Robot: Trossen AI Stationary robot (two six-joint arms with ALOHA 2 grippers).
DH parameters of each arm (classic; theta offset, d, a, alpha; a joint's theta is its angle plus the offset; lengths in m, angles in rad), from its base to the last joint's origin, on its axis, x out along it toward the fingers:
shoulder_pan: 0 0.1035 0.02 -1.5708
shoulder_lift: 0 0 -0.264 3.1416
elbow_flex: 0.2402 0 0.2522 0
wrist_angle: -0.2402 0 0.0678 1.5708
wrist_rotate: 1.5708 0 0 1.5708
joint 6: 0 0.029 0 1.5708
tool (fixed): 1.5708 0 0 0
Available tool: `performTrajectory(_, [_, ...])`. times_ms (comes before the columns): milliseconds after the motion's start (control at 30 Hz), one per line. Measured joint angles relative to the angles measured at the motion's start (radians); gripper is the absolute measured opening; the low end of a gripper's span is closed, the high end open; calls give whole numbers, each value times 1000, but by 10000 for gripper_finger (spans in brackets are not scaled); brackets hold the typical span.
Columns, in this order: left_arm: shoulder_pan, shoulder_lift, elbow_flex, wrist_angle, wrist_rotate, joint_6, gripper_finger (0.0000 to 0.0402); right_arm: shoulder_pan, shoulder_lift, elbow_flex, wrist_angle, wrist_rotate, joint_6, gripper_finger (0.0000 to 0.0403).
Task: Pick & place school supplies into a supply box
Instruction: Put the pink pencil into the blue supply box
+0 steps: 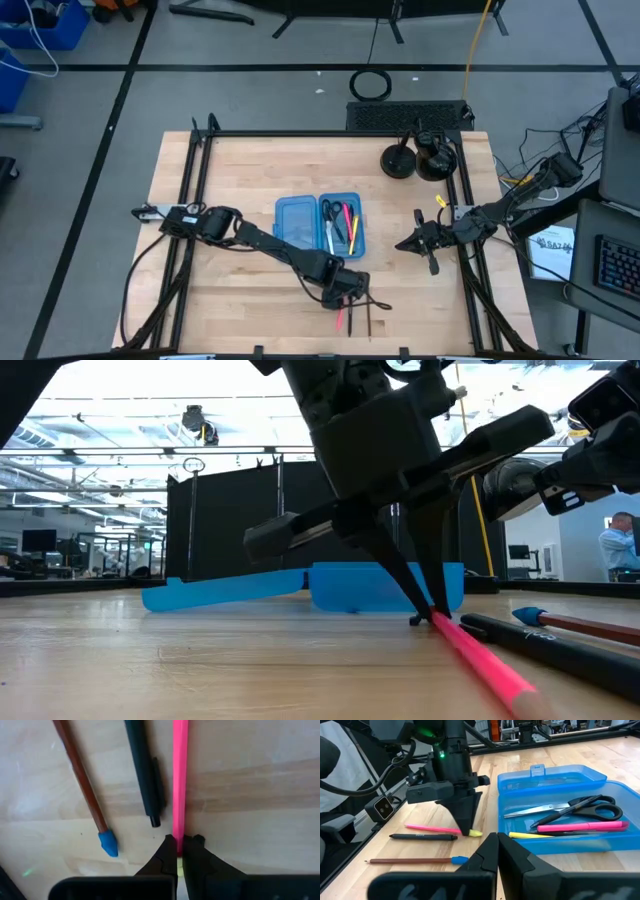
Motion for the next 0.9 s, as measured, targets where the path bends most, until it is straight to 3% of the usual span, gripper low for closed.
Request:
performTrajectory(433, [-13, 1, 141, -125, -128, -55, 9, 0, 0, 0, -11, -3, 0, 0])
performTrajectory(767, [18, -1, 448, -495, -102, -153, 10, 0, 0, 0, -11, -4, 11, 0])
performTrajectory(900, [55, -70, 421, -509, -84, -141, 11, 0, 0, 0, -11, -20, 11, 0])
